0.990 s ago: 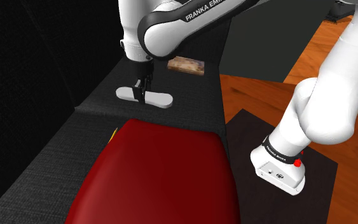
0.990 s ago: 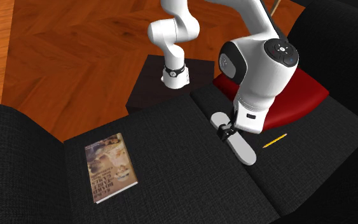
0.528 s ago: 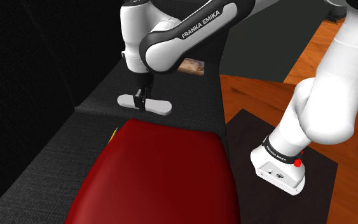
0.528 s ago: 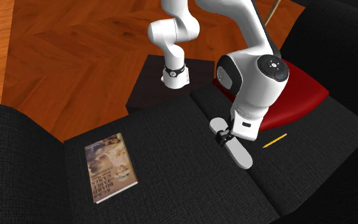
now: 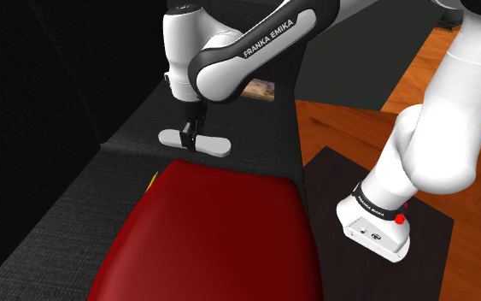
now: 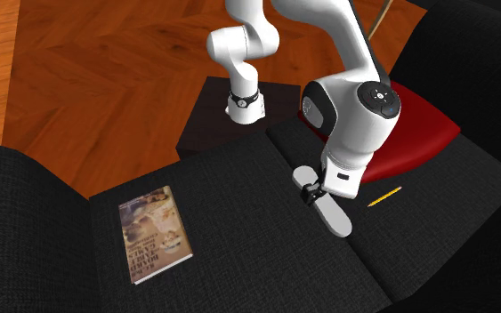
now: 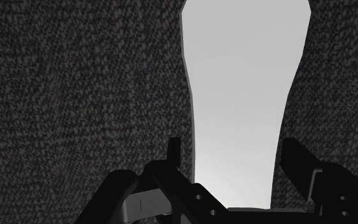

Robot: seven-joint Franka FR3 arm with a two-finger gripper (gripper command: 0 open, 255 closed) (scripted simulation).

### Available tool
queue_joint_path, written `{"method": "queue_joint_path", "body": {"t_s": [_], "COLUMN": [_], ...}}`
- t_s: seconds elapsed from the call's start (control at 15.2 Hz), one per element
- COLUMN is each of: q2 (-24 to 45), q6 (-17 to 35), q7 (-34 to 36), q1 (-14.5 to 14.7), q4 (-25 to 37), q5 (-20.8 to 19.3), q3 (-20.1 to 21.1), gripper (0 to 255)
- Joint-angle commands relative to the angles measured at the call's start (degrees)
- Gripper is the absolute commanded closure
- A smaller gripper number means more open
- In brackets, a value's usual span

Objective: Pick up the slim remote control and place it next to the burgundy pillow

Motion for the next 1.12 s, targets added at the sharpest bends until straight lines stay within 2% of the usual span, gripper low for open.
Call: {"method": "queue_joint_path", "body": {"t_s": [0.0,0.07,0.4,0.66,1.06], "q2": [-0.01,-0.01,-0.01,-3.67,-3.67], "q6": [0.01,0.00,0.00,-6.76,-6.76], "q7": [0.00,0.00,0.00,-0.72,-0.72], "q1": [0.00,0.00,0.00,-0.06,-0.06], "q4": [0.02,0.02,0.02,3.20,3.20], "q5": [0.00,0.00,0.00,1.07,1.07], "q3": [0.00,0.00,0.00,0.23,0.23], "gripper": [255,0,0,0,0]}}
